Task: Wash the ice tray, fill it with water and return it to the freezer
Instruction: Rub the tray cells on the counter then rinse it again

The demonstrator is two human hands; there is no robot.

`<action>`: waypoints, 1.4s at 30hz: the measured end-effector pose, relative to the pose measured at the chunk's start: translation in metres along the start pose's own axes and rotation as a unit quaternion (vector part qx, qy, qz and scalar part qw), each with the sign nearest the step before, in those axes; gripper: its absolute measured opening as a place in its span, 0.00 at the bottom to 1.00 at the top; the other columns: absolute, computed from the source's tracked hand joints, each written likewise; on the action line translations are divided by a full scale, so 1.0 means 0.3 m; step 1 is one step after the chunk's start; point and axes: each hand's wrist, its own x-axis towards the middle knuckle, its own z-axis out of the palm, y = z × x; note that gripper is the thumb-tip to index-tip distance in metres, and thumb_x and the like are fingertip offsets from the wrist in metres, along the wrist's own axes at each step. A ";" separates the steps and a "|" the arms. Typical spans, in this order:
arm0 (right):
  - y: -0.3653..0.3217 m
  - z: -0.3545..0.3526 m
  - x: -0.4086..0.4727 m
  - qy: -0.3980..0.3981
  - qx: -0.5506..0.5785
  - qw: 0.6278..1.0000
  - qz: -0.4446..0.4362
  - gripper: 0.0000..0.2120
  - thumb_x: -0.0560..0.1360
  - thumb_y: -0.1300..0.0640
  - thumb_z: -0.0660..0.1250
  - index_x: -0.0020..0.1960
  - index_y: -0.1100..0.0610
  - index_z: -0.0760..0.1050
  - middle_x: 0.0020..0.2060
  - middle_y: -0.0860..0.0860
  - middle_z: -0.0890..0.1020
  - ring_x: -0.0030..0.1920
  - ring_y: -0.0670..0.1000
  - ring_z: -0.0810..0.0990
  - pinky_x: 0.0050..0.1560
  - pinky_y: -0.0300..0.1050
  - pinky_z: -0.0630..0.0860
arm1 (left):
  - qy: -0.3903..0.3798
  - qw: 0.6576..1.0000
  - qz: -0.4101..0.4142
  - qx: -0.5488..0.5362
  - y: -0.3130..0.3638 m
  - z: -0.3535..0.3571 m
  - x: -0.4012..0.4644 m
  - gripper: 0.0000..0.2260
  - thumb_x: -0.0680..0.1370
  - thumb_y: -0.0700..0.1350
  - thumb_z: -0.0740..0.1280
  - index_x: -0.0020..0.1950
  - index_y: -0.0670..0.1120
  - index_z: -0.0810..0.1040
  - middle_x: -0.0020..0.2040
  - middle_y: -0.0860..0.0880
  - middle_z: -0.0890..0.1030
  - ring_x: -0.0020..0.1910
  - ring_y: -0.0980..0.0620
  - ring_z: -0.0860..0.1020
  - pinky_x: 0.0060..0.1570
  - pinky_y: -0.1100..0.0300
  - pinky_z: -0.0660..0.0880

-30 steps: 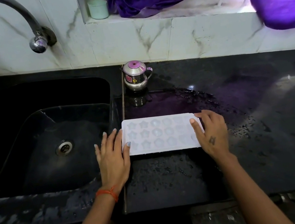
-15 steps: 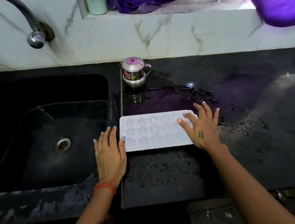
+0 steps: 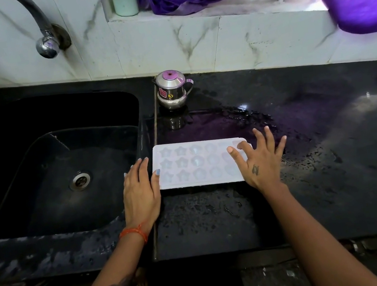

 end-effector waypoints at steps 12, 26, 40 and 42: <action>0.006 0.001 0.009 -0.011 0.054 0.998 -0.031 0.37 0.71 0.29 0.41 0.61 0.48 0.77 0.75 0.57 0.59 0.77 0.54 0.42 0.74 0.55 0.35 | 0.003 1.000 0.002 0.007 0.006 -0.004 -0.004 0.20 0.81 0.47 0.57 0.71 0.40 0.66 0.72 0.41 0.67 0.72 0.44 0.63 0.73 0.53 0.52; 0.000 0.010 -0.004 0.014 0.019 1.000 0.008 0.34 0.72 0.30 0.41 0.54 0.46 0.79 0.75 0.58 0.60 0.77 0.56 0.44 0.74 0.59 0.37 | -0.009 1.000 -0.002 -0.008 0.018 -0.013 -0.004 0.19 0.82 0.46 0.56 0.71 0.40 0.66 0.72 0.41 0.68 0.73 0.45 0.62 0.74 0.53 0.53; 0.000 -0.003 0.003 -0.025 0.068 0.997 -0.005 0.39 0.70 0.28 0.39 0.64 0.47 0.75 0.76 0.54 0.55 0.77 0.52 0.41 0.73 0.58 0.34 | -0.019 1.000 -0.005 -0.013 0.025 -0.014 -0.005 0.20 0.82 0.47 0.54 0.71 0.40 0.67 0.71 0.42 0.68 0.73 0.45 0.63 0.74 0.53 0.55; 0.002 -0.003 0.003 -0.023 0.078 0.997 -0.006 0.39 0.70 0.28 0.40 0.64 0.47 0.75 0.76 0.55 0.55 0.77 0.52 0.41 0.73 0.58 0.34 | -0.021 1.000 -0.006 -0.014 0.025 -0.016 -0.007 0.20 0.82 0.47 0.54 0.71 0.40 0.66 0.71 0.42 0.68 0.73 0.46 0.63 0.74 0.53 0.56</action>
